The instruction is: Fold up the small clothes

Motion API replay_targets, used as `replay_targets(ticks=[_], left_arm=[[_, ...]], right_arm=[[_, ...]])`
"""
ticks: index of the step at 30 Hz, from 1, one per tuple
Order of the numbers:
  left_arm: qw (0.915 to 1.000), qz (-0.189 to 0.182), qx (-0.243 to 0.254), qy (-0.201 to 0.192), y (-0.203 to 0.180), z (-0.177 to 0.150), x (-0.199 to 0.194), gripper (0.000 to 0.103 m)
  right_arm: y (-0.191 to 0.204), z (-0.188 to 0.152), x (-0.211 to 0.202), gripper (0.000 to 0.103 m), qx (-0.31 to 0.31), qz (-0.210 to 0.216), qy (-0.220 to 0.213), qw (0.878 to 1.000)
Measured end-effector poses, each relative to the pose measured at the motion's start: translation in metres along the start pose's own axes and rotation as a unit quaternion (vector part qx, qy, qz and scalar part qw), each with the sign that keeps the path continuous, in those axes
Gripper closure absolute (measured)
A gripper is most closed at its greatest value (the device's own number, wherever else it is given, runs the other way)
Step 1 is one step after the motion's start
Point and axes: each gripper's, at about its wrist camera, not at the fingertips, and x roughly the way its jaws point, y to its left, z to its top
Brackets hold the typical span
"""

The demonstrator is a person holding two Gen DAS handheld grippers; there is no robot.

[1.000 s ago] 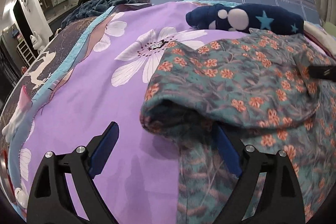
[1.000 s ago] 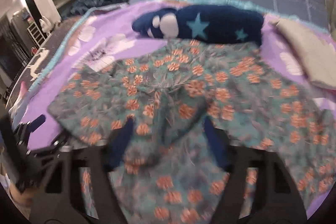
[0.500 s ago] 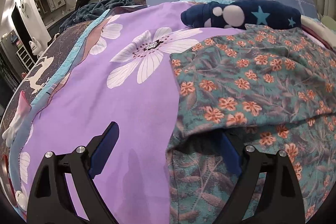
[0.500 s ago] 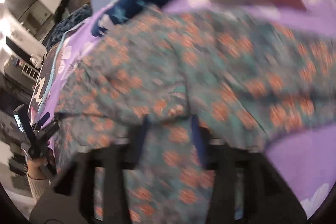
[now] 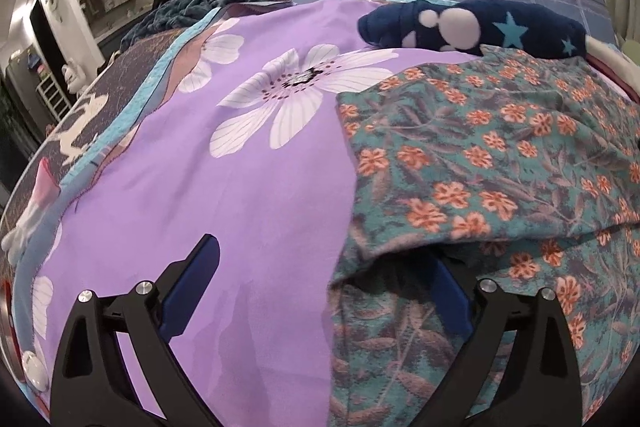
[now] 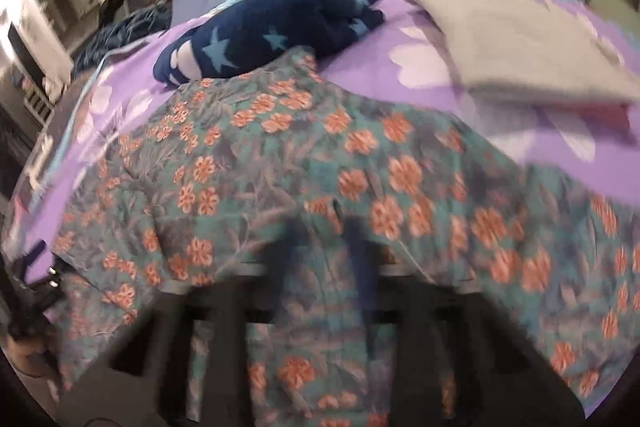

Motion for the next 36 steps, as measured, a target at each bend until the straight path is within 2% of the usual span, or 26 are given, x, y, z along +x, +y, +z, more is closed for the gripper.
replay_targets(ticks=[2, 5, 8, 10, 12, 13, 14, 16, 17, 19, 22, 23, 25, 28, 30, 32, 33, 34, 35, 36], left_arm=[[0.9998, 0.005, -0.019, 0.003, 0.007, -0.001, 0.001, 0.005], [0.9989, 0.006, -0.045, 0.011, 0.018, -0.002, 0.005, 0.006], [0.9986, 0.002, -0.052, 0.01, 0.02, -0.002, 0.004, 0.006], [0.9989, 0.005, -0.047, 0.005, 0.019, -0.003, 0.0, 0.006], [0.999, 0.001, -0.044, 0.001, 0.021, -0.005, -0.004, 0.007], [0.999, -0.005, -0.044, -0.002, 0.023, -0.006, -0.006, 0.01], [0.999, -0.012, -0.043, -0.005, 0.023, -0.007, -0.009, 0.013], [0.9988, -0.036, -0.029, -0.017, 0.023, -0.009, -0.02, 0.033], [0.9987, -0.042, -0.02, -0.021, 0.022, -0.01, -0.026, 0.037], [0.9976, -0.061, -0.014, -0.029, 0.02, -0.011, -0.041, 0.058], [0.9924, -0.111, -0.031, -0.043, 0.019, -0.006, -0.061, 0.075], [0.9894, -0.133, -0.036, -0.048, 0.017, -0.002, -0.066, 0.075], [0.9835, -0.169, -0.033, -0.054, 0.005, 0.008, -0.07, 0.075], [0.9812, -0.186, -0.011, -0.052, -0.024, 0.021, -0.058, 0.075], [0.9786, -0.204, -0.021, -0.02, -0.04, 0.025, -0.029, 0.075], [0.9789, -0.197, -0.044, 0.03, -0.05, 0.022, 0.007, 0.067], [0.9784, -0.199, -0.049, 0.025, -0.052, 0.019, 0.013, 0.063], [0.9769, -0.209, -0.043, 0.017, -0.056, 0.021, 0.012, 0.051], [0.9761, -0.214, -0.034, 0.02, -0.059, 0.022, 0.01, 0.048], [0.9781, -0.206, -0.022, 0.021, -0.064, 0.022, 0.01, 0.048]], right_arm=[[-0.006, 0.0, -0.014, 0.098, 0.03, -0.002, -0.022, 0.999], [-0.031, 0.003, -0.03, 0.098, 0.071, -0.052, -0.057, 0.994], [-0.049, 0.005, -0.008, 0.095, 0.073, -0.059, -0.011, 0.996], [-0.054, -0.001, -0.009, 0.096, 0.086, -0.046, -0.014, 0.995], [-0.049, -0.006, -0.022, 0.082, 0.088, -0.046, -0.03, 0.995], [-0.043, -0.009, -0.031, 0.079, 0.076, -0.041, -0.041, 0.995], [-0.034, -0.013, -0.04, 0.077, 0.059, -0.029, -0.05, 0.997], [-0.018, -0.023, -0.053, 0.077, 0.023, 0.012, -0.051, 0.998], [-0.012, -0.025, -0.055, 0.077, 0.012, 0.027, -0.049, 0.998], [-0.003, -0.037, -0.055, 0.077, -0.014, 0.053, -0.03, 0.998], [-0.004, -0.047, -0.031, 0.077, -0.012, 0.025, 0.01, 1.0], [-0.009, -0.052, -0.021, 0.078, 0.0, 0.02, 0.024, 1.0], [-0.013, -0.06, -0.019, 0.077, 0.019, 0.027, -0.009, 0.999], [-0.006, -0.061, -0.019, 0.061, 0.007, 0.03, -0.008, 1.0], [0.0, -0.06, -0.017, 0.044, -0.007, 0.037, -0.003, 0.999], [0.008, -0.062, -0.013, 0.04, -0.03, 0.024, -0.003, 0.999], [0.009, -0.063, -0.017, 0.039, -0.038, 0.018, -0.005, 0.999], [0.014, -0.064, -0.018, 0.039, -0.042, 0.013, -0.008, 0.999], [0.013, -0.064, -0.02, 0.039, -0.04, 0.012, -0.012, 0.999], [0.011, -0.064, -0.025, 0.052, -0.033, 0.007, -0.02, 0.999]])
